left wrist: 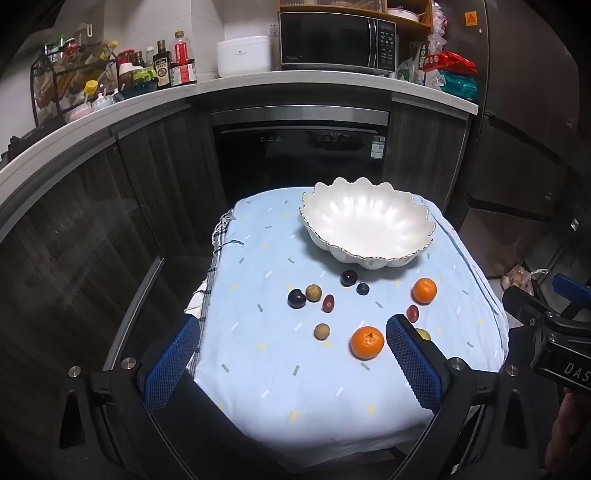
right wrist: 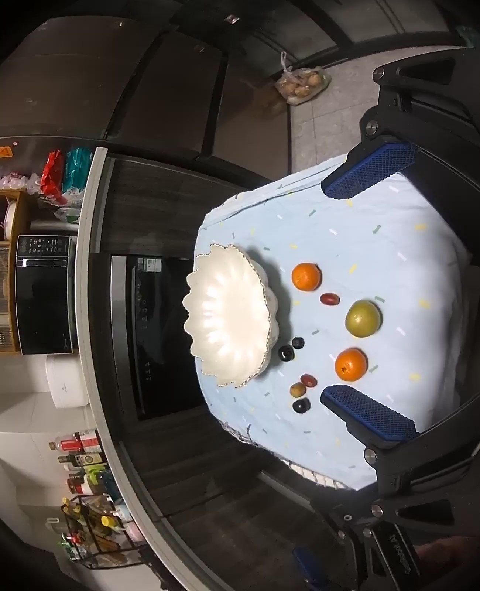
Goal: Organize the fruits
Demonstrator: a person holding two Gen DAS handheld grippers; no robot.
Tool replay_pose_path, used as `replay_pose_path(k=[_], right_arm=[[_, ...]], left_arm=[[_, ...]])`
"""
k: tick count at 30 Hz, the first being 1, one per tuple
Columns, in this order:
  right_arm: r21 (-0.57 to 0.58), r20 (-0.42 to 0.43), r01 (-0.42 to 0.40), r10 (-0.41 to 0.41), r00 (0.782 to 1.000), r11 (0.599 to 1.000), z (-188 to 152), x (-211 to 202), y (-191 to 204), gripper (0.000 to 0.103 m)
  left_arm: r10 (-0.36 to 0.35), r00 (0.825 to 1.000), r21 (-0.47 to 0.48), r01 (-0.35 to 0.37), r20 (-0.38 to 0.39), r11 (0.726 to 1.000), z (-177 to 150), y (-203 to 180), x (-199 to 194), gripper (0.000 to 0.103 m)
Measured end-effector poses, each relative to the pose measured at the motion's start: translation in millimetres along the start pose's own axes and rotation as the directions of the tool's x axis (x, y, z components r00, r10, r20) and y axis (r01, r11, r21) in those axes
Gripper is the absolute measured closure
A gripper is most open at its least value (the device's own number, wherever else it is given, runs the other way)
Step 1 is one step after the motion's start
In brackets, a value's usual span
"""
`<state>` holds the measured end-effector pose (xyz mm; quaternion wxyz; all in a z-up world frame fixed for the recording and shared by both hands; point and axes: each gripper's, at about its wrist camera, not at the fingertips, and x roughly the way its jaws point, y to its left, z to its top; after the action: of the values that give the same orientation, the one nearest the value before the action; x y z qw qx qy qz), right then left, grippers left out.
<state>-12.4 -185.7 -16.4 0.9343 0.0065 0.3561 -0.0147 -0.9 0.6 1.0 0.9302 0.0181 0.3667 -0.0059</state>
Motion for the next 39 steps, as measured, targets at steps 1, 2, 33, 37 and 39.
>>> replay_pose_path(k=[1,2,33,37,39], right_arm=[[-0.012,-0.012,0.010,-0.010,1.000,1.000,0.1,0.5,0.7,0.000],[-0.010,-0.006,0.009,-0.009,1.000,1.000,-0.2,0.1,0.4,0.000],[-0.002,0.003,0.009,-0.009,1.000,1.000,-0.2,-1.0,-0.6,0.000],[-0.003,0.003,0.009,-0.009,1.000,1.000,0.0,-0.9,-0.7,0.000],[-0.003,0.003,0.009,-0.009,1.000,1.000,0.1,-0.9,-0.8,0.000]], left_arm=[[-0.001,1.000,-0.002,0.001,0.004,1.000,-0.1,-0.1,-1.0,0.000],[-0.002,1.000,-0.003,0.002,0.007,1.000,-0.2,-0.5,-2.1,0.000],[-0.012,1.000,-0.001,0.012,0.012,1.000,0.8,1.8,-5.0,0.000],[-0.012,1.000,-0.002,0.012,0.012,1.000,0.6,1.7,-4.8,0.000],[-0.013,1.000,-0.001,0.013,0.012,1.000,0.6,1.9,-5.0,0.000]])
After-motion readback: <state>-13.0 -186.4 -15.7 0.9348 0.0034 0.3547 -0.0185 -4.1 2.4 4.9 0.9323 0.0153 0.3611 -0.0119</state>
